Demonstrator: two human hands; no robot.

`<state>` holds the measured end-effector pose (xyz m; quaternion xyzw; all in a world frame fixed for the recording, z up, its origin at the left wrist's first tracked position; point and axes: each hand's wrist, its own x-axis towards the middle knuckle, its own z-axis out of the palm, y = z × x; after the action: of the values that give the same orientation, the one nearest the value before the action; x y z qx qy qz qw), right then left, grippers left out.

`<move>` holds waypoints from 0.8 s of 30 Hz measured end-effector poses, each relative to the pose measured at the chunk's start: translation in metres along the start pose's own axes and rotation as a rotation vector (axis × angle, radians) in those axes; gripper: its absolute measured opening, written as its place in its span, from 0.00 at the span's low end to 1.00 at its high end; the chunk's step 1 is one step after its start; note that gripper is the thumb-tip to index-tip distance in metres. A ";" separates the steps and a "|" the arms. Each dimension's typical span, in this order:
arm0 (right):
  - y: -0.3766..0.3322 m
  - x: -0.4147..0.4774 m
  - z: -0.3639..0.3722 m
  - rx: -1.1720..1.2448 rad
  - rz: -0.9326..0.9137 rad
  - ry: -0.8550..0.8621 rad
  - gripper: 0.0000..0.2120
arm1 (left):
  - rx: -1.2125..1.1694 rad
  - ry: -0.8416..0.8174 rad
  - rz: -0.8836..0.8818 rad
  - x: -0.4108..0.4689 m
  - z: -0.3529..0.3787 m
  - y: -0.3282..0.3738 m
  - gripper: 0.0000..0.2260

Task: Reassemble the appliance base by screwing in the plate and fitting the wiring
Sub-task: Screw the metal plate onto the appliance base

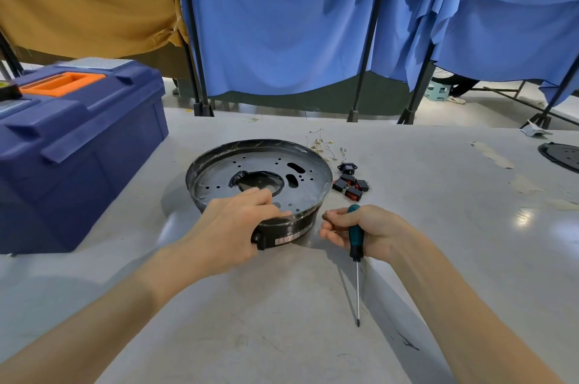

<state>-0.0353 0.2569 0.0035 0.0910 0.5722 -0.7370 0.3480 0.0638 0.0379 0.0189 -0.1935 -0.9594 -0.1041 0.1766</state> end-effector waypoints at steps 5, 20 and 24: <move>-0.002 -0.001 0.001 0.059 0.001 -0.017 0.05 | 0.004 -0.078 -0.040 0.027 -0.025 -0.008 0.08; -0.005 -0.015 0.039 0.096 -0.184 -0.173 0.03 | -0.414 -0.185 -0.283 0.083 -0.091 -0.028 0.18; -0.011 -0.018 0.051 0.103 -0.250 -0.168 0.03 | -0.504 -0.213 -0.328 0.091 -0.107 -0.037 0.22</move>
<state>-0.0153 0.2193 0.0380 -0.0249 0.5094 -0.8080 0.2950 0.0023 0.0061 0.1461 -0.0837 -0.9349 -0.3449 0.0027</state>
